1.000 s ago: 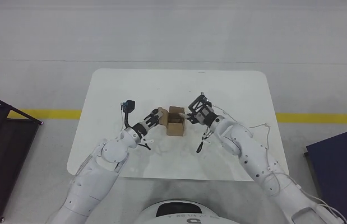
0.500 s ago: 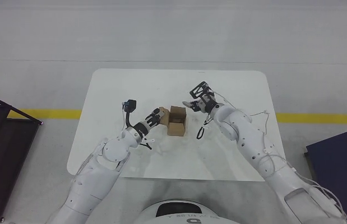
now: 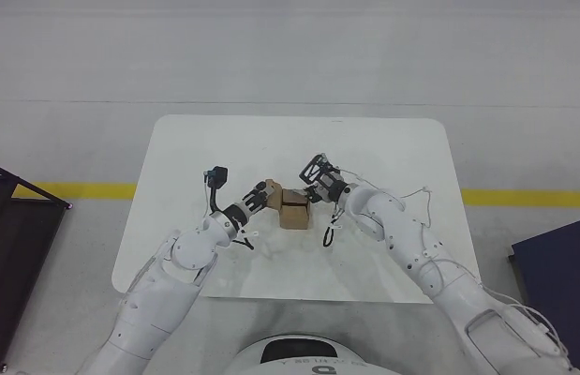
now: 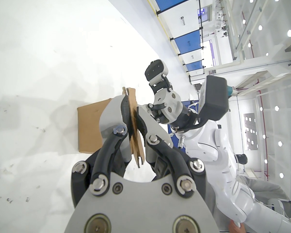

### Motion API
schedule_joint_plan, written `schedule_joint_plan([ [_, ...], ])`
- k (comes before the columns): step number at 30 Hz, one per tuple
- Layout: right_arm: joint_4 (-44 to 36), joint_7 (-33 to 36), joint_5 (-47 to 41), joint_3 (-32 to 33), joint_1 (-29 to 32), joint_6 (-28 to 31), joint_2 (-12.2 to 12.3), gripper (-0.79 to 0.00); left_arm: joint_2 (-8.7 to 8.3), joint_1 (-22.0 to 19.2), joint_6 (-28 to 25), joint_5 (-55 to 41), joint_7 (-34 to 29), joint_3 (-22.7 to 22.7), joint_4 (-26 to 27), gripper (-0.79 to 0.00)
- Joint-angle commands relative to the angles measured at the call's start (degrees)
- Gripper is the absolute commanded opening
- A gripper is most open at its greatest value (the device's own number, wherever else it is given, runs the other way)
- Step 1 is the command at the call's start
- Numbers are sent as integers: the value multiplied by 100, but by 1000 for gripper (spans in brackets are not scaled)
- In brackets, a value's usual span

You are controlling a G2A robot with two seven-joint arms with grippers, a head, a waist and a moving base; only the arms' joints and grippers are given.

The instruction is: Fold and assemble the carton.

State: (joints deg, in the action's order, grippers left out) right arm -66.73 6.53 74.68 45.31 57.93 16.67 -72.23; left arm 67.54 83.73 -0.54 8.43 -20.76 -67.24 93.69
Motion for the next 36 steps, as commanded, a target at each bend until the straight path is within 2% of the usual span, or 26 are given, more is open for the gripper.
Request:
schedule_joint_plan([
  [1,42,-16,45,-35,-8,-25,-24,0,2,-5,-2,10,-11,-1,-3,-785],
  [4,90,-95,61,-45,-28,-51,-55,0,4,-6,-8,33,-17,3,4,-785],
  [5,80,-151,47,-30,-24,-53,-60,0,6,-2,-25,28,-18,2,15,-526],
  [6,63,-214,16,-2,-10,-41,-61,0,6,3,-44,27,-17,-2,27,0],
  [15,-371,-812,-99,758,527,84,158,0,-73,172,-242,570,-7,-318,390,0],
  [19,-582,-949,-124,1235,982,175,312,0,-148,341,-80,1202,112,-662,560,0],
  [23,-706,-927,-151,1539,1324,255,406,0,-203,402,171,2034,159,-814,479,0],
  [27,-687,-798,-142,1567,1399,234,411,0,-195,281,214,2393,98,-676,178,0],
  [32,-481,-474,-52,1373,1258,-131,330,0,-123,-59,52,2271,-103,-311,-281,0],
  [36,-290,-407,-81,1152,1075,-202,237,0,-53,-323,-50,2169,-79,-47,-545,0],
])
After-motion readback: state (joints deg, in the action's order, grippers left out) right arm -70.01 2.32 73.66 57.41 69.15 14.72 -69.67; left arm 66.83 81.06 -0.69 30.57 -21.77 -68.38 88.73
